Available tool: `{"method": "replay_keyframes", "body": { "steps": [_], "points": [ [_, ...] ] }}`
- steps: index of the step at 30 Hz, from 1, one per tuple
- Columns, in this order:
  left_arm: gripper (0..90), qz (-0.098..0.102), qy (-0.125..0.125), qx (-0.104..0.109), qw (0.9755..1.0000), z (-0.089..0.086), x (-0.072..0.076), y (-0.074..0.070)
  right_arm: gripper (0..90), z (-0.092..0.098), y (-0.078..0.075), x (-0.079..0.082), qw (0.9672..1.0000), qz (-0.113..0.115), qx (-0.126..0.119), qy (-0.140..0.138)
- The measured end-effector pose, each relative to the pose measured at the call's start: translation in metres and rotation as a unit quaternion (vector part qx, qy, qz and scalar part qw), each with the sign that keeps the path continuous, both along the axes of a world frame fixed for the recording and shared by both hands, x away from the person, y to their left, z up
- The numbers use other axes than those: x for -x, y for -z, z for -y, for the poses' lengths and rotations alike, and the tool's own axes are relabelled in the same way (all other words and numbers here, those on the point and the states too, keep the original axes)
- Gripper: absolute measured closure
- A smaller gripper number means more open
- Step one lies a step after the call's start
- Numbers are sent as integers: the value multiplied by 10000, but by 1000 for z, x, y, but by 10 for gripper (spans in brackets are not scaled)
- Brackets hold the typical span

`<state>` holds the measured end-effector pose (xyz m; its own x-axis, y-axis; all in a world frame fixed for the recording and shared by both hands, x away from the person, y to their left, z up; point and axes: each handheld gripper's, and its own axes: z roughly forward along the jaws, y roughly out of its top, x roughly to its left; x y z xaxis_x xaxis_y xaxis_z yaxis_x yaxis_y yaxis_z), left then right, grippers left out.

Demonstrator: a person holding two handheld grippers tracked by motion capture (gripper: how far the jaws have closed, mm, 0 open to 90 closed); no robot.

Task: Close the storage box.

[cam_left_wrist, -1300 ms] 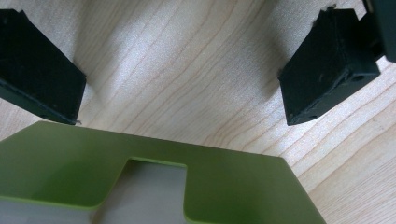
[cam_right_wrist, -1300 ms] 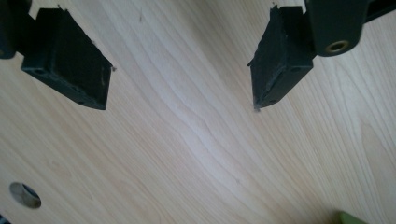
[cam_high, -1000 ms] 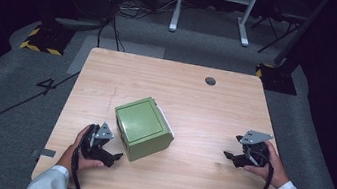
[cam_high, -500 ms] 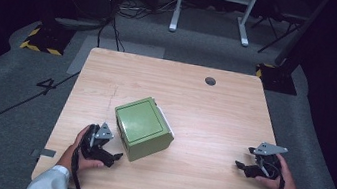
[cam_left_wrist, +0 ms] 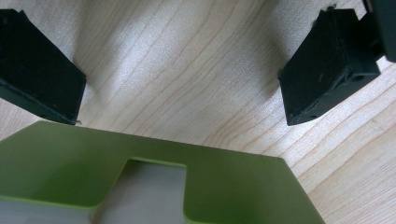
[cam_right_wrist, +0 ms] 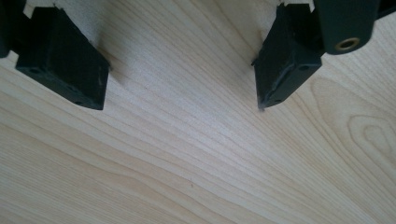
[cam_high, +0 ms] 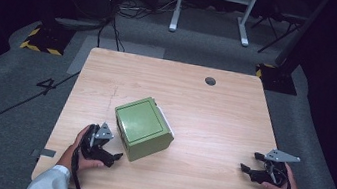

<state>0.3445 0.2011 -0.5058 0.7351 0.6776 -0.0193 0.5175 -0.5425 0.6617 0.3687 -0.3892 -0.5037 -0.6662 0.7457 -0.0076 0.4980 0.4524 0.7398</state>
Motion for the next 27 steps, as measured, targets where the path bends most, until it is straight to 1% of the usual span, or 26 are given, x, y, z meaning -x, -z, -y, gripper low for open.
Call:
{"method": "replay_keyframes", "body": {
  "steps": [27],
  "points": [
    [5, 8, 6, -11, 10000, 0, 0, 0, 177, -1, 0, 1, 10000, -2, -4, 73]
  ]
}}
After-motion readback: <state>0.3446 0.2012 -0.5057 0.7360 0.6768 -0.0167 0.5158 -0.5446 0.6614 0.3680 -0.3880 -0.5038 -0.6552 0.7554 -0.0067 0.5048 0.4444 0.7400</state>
